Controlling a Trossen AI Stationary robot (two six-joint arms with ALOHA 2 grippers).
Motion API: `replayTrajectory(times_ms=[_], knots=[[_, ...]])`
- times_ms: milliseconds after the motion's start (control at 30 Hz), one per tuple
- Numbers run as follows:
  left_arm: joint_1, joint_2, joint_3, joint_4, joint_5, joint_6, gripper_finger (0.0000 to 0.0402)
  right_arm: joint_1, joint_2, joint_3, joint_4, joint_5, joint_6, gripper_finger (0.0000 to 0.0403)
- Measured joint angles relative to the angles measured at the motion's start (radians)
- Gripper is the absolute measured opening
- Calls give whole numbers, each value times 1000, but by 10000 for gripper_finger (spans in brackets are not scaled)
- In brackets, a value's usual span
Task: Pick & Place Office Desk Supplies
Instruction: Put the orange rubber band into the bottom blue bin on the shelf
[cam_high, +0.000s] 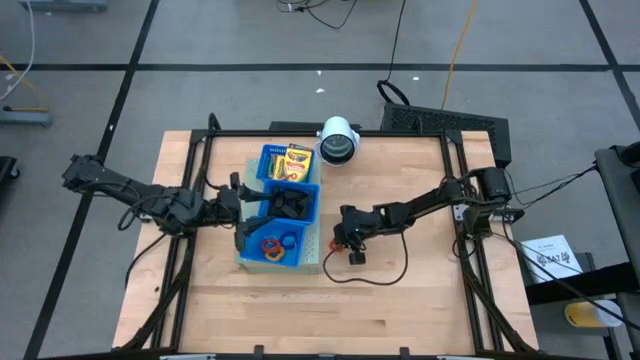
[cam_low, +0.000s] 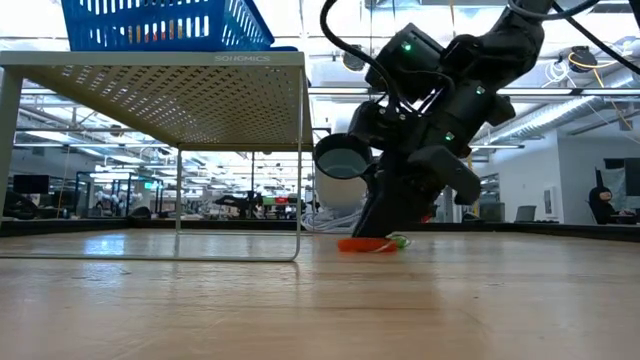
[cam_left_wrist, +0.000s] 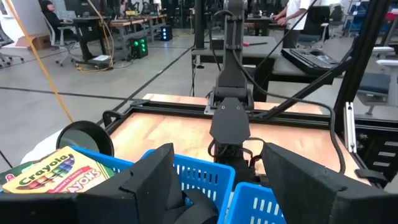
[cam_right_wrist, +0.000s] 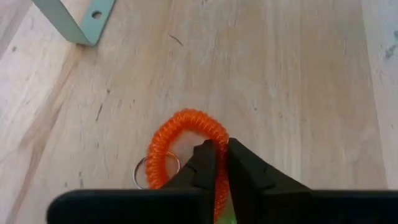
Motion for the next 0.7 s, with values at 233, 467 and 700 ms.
replayTrajectory(times_ms=[233,467,700], knots=[[1,47,0,6,0,15,255,-2,-147,-9,-48,8,-4,5],[1,58,0,83,0,43,255,0,-371,-40,-53,4,-30,2],[2,61,0,151,0,50,255,0,-582,-161,138,12,-66,1]])
